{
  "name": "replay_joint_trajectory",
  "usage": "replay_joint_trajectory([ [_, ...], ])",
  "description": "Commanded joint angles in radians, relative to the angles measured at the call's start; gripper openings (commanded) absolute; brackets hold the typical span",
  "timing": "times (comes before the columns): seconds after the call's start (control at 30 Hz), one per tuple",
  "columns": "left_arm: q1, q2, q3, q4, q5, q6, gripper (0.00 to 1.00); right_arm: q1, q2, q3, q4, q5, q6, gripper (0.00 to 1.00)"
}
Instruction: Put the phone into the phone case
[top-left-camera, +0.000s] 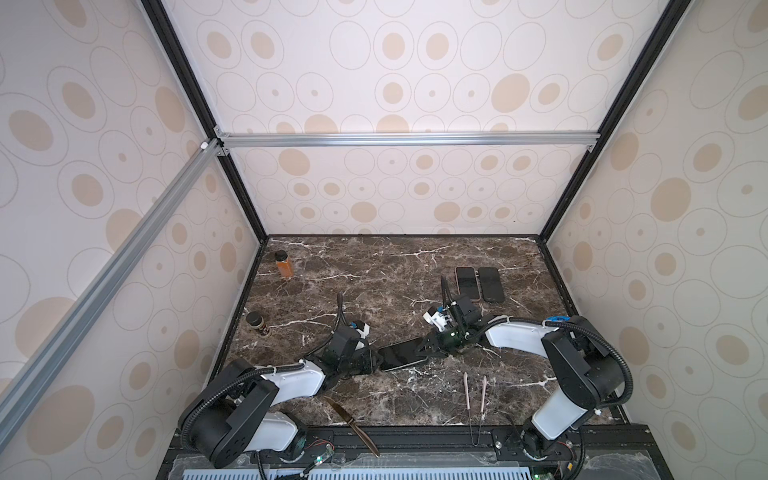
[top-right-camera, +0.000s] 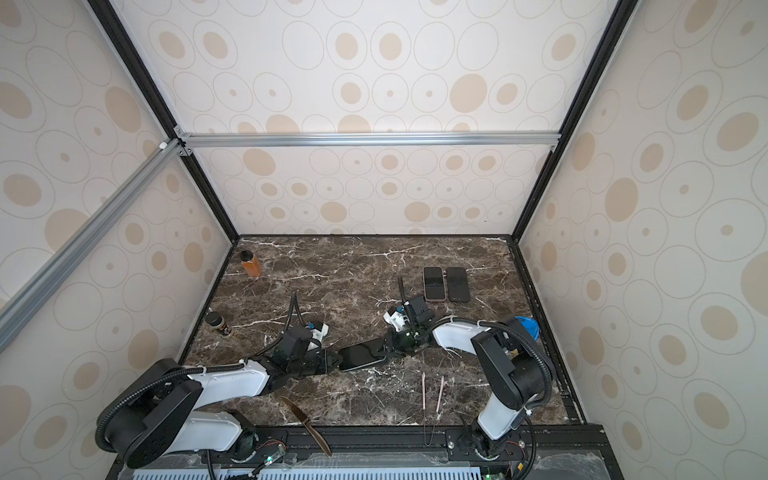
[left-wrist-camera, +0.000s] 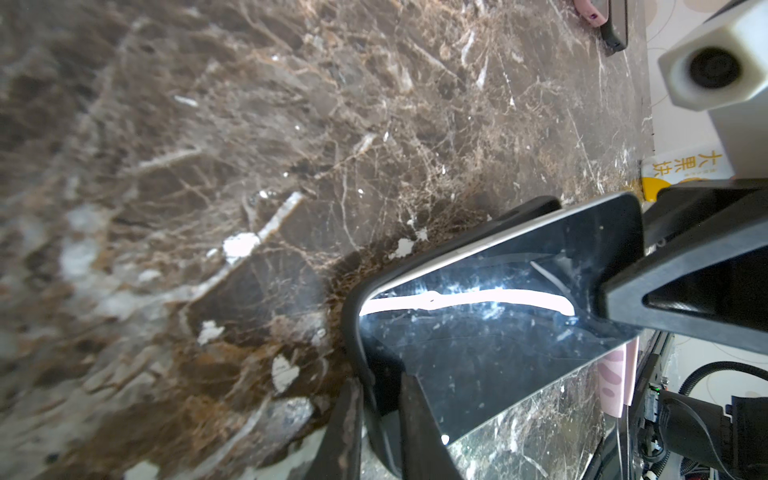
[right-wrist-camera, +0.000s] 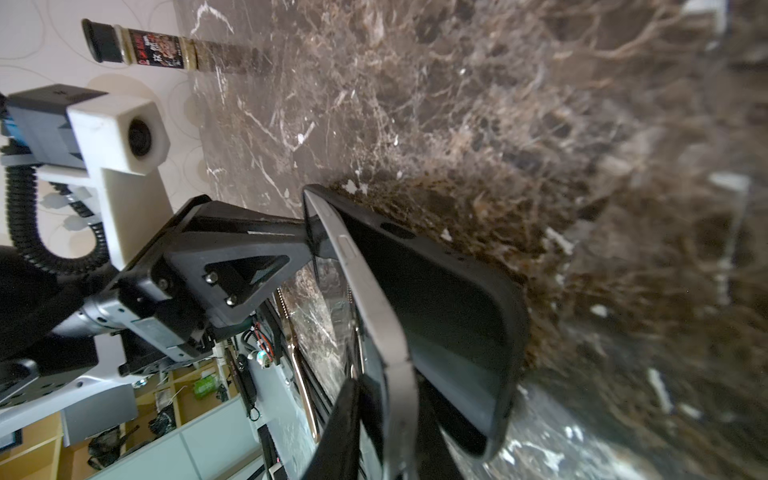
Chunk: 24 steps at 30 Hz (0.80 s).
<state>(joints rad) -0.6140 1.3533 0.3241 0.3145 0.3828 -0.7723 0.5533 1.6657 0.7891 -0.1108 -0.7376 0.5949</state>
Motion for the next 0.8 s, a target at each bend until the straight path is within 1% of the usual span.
replay_joint_trajectory([
  [0.0, -0.029, 0.032, 0.003, 0.041, 0.127, 0.022, 0.16, 0.051, 0.053, 0.007, -0.137, 0.166, -0.033, 0.19],
  [0.3, -0.030, 0.033, -0.008, 0.040, 0.131, 0.024, 0.15, 0.055, 0.034, 0.051, -0.224, 0.229, -0.069, 0.27],
  [0.47, -0.029, 0.042, -0.010, 0.047, 0.134, 0.027, 0.14, 0.056, 0.010, 0.071, -0.263, 0.249, -0.083, 0.31],
  [0.5, -0.030, 0.045, -0.008, 0.046, 0.137, 0.028, 0.12, 0.057, 0.005, 0.074, -0.271, 0.252, -0.084, 0.32],
  [0.77, -0.029, 0.059, -0.010, 0.058, 0.148, 0.031, 0.12, 0.057, -0.046, 0.096, -0.348, 0.300, -0.110, 0.38],
])
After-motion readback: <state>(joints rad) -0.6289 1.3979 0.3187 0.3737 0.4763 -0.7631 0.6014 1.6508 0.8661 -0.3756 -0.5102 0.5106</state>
